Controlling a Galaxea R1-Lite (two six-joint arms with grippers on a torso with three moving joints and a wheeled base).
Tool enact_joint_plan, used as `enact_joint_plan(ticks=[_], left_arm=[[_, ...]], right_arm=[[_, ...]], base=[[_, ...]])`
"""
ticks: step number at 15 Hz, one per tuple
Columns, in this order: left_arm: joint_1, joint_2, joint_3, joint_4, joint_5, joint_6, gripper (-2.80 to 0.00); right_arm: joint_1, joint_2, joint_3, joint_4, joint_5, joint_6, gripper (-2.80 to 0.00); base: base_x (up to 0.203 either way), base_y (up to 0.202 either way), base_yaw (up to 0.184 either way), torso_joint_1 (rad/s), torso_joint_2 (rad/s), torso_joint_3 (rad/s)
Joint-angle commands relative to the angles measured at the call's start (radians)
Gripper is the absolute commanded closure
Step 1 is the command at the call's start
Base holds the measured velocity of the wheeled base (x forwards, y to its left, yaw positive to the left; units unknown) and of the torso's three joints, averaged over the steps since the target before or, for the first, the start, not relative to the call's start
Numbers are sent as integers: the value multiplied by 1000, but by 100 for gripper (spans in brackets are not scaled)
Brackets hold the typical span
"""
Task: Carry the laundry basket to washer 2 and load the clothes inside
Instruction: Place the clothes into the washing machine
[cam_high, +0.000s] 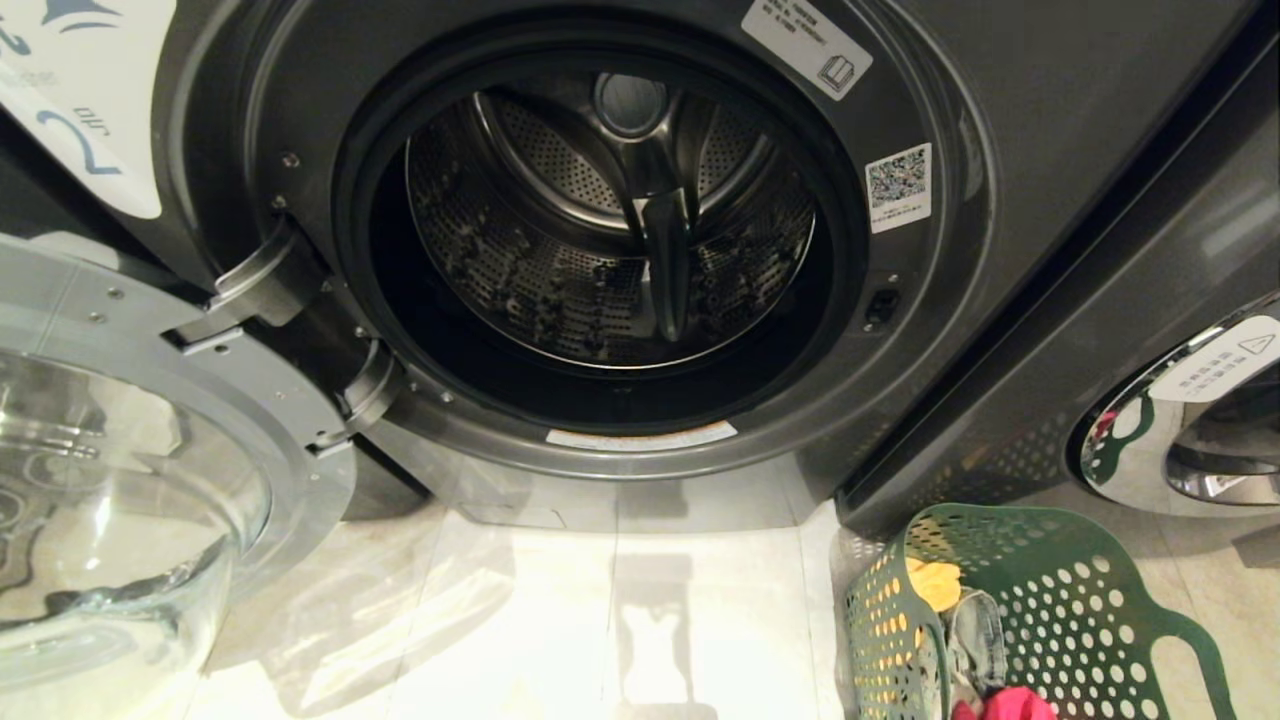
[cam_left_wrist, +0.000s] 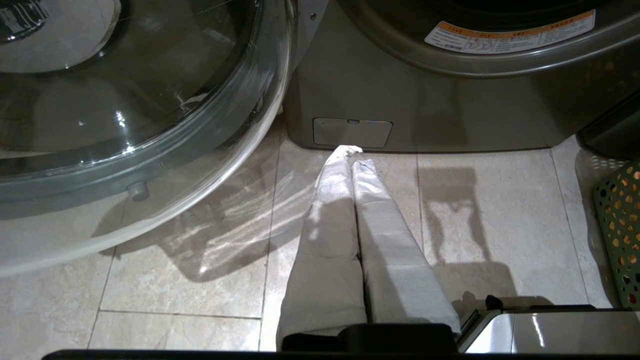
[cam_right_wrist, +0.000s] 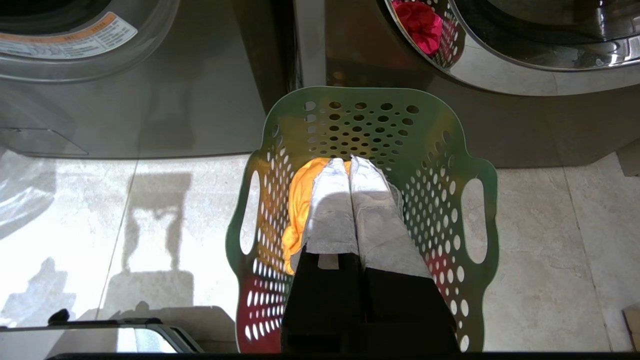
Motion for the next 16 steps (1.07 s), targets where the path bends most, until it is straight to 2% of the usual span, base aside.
enact_joint_plan(ticks=[1,9,11,13,15,16], left_arm=[[0,0,0,0,0,-1,0],[0,0,-1,0,-1,8,0],[0,0,1,1,-4,24,0],[0,0,0,1,-6,30,0],[0,0,0,1,-6,30,0],[0,0,1,0,-6,30,0]], right_arm=[[0,1,0,0,0,-1,0],[0,1,-5,1,-6,-16,0],[-1,4,-103,69,-34,-66,0],[-1,51,-317,240,-53,-93,0],[-1,208,-512,387,-59,-85,0],[0,318,-553,428,-60,-62,0]], base=[[0,0,0,0,0,0],[0,0,0,0,0,0],[0,0,0,0,0,0],[0,0,0,0,0,0],[0,0,0,0,0,0],[0,0,0,0,0,0]])
